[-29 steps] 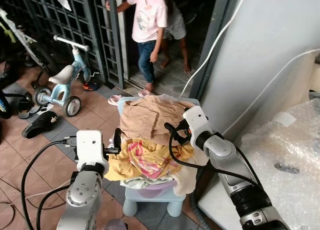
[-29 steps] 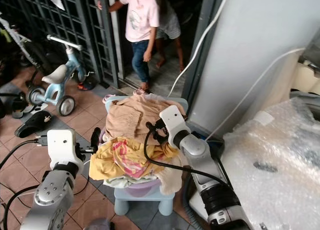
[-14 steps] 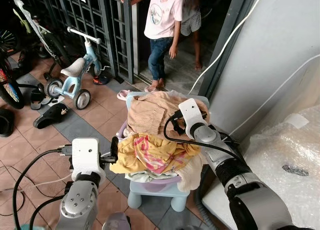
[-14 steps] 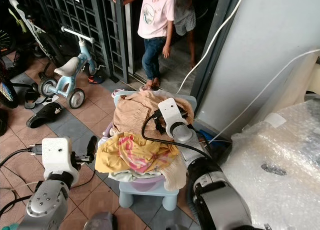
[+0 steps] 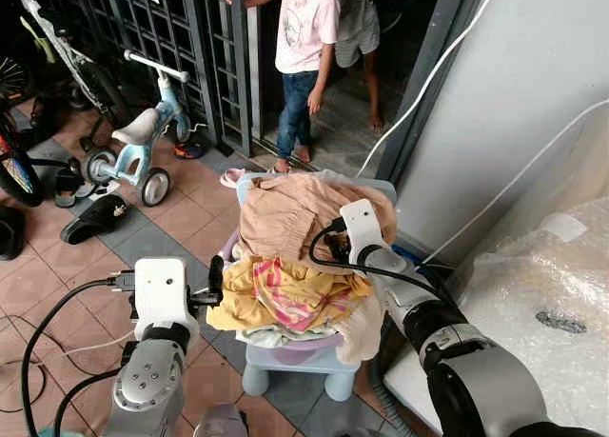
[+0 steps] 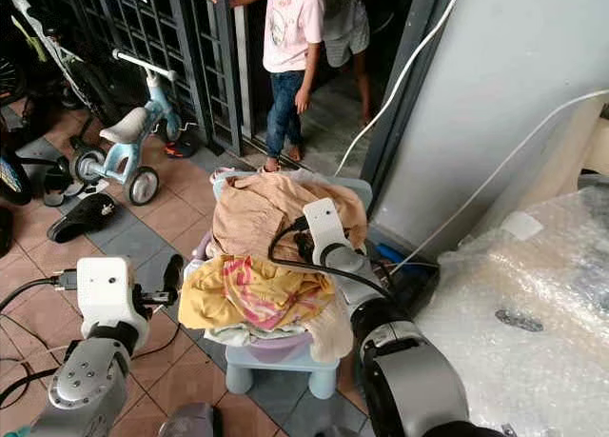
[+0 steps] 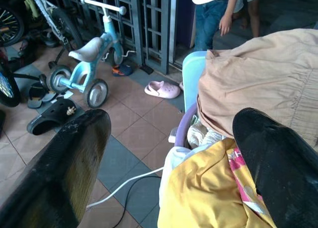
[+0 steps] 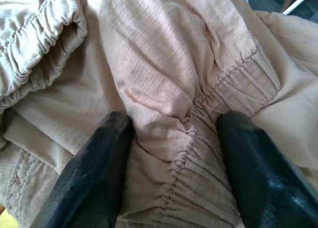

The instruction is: Clothes washing

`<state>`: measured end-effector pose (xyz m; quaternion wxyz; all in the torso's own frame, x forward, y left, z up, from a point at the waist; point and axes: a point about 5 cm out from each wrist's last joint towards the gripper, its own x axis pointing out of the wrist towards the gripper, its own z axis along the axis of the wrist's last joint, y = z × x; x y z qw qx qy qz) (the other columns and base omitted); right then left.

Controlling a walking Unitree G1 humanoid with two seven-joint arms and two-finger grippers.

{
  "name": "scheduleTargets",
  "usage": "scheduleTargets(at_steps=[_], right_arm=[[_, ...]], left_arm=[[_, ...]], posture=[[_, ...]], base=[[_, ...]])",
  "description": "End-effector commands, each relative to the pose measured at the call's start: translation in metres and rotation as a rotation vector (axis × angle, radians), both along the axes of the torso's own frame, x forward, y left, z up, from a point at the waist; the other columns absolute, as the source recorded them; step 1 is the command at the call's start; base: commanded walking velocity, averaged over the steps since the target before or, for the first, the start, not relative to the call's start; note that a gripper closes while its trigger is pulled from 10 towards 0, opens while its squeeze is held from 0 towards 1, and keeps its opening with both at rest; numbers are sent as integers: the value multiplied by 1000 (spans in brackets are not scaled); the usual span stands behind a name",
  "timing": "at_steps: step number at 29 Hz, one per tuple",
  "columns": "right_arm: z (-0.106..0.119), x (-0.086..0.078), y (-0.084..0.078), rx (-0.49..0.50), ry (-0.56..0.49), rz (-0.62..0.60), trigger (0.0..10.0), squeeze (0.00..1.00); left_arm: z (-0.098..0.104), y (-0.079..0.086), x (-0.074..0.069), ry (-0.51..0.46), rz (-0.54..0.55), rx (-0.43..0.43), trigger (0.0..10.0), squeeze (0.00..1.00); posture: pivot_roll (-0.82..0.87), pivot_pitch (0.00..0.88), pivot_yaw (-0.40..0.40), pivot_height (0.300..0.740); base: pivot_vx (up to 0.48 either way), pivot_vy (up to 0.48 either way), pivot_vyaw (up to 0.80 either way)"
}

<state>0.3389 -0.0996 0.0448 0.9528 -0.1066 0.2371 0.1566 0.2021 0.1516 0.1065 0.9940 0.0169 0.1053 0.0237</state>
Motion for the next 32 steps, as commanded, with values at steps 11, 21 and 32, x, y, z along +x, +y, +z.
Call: scheduleTargets(at_steps=[11, 21, 32], right_arm=[[-3, -1, 4, 50, 47, 29, 0, 0], [1, -4, -6, 174, -9, 19, 0, 0], [68, -45, -22, 379, -447, 66, 0, 0]], left_arm=[[-6, 0, 9, 6, 27, -7, 10000, 0], [-13, -4, 22, 10, 24, -43, 10000, 0], [-16, -15, 39, -20, -22, -52, 10000, 0]], posture=[[148, 25, -80, 740], [85, 0, -70, 740], [24, 0, -41, 740]], base=[[0, 0, 0], [0, 0, 0], [0, 0, 0]])
